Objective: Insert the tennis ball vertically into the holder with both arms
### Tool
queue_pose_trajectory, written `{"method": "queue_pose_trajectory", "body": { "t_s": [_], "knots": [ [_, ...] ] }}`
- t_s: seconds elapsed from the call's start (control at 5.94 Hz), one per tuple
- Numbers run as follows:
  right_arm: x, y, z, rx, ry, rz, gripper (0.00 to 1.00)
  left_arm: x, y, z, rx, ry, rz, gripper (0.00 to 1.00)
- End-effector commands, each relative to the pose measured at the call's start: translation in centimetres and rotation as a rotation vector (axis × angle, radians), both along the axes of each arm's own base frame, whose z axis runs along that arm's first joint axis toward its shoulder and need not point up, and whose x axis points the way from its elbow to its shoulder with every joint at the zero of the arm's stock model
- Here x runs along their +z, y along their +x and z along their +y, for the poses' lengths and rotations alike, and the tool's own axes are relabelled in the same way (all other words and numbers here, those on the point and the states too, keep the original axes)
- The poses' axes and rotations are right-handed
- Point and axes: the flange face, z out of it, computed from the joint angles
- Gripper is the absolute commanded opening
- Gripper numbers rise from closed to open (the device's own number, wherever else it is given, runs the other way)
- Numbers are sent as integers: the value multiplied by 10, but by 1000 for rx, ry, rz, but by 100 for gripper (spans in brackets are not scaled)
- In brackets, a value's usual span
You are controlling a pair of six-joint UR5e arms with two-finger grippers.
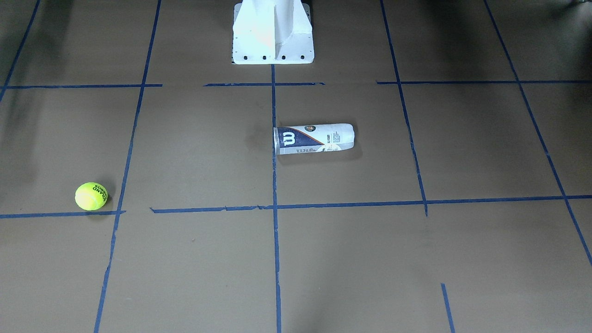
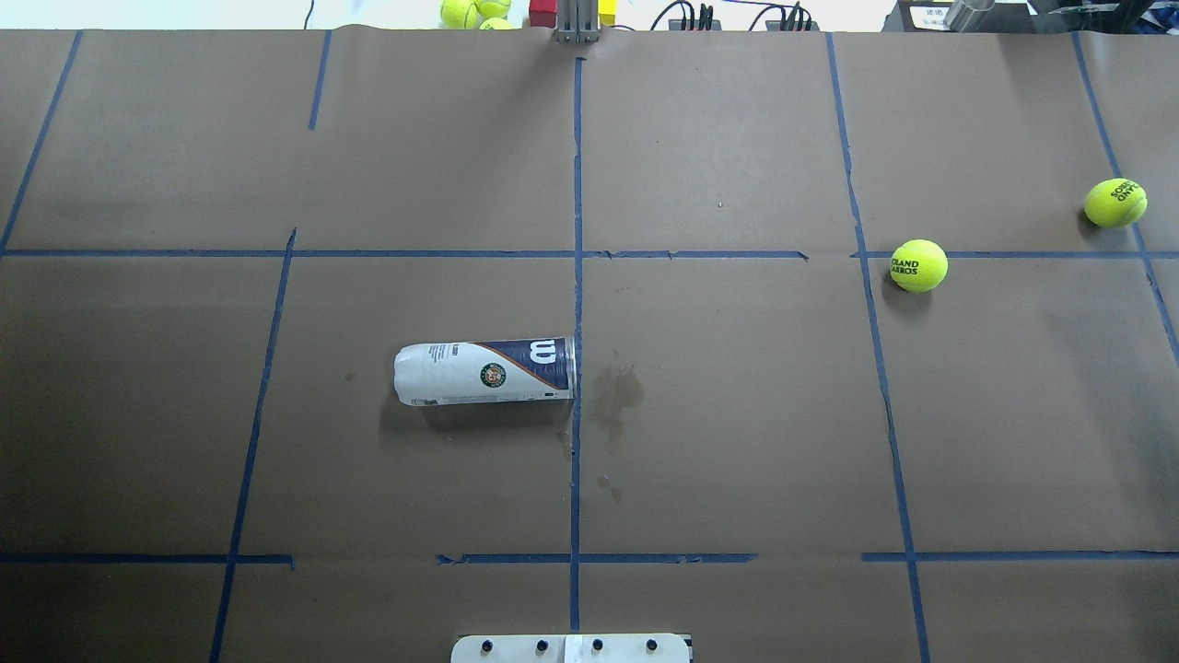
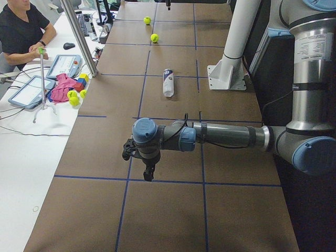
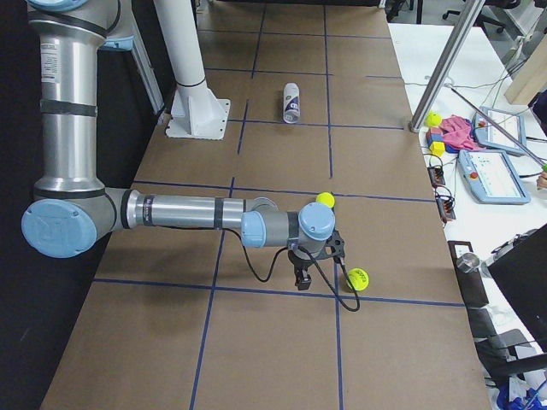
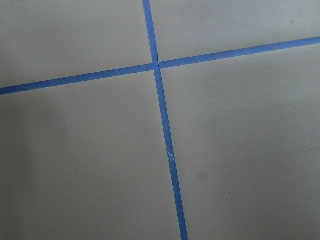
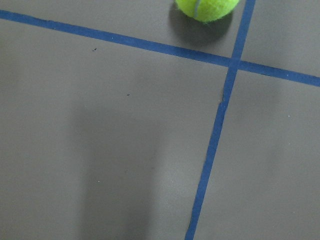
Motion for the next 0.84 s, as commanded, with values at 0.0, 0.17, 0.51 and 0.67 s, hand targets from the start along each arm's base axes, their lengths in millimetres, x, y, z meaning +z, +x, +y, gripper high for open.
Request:
{"method": "queue_pose_trajectory", "body": {
  "t_s": [0.0,0.17,0.51,0.67],
  "knots": [
    [-2,0,-1,1,12,-3,100,9,0,5,1,-19,-4,100],
    [-1,0,-1,2,31,-4,100,6,0,12,3,-12,-5,100],
    [-2,0,1,3,32,-8,100,7,0,15,-1,-18,-4,100],
    [-6,0,-1,3,41,-9,100,6,1,14,1,-17,-4,100]
  ]
}}
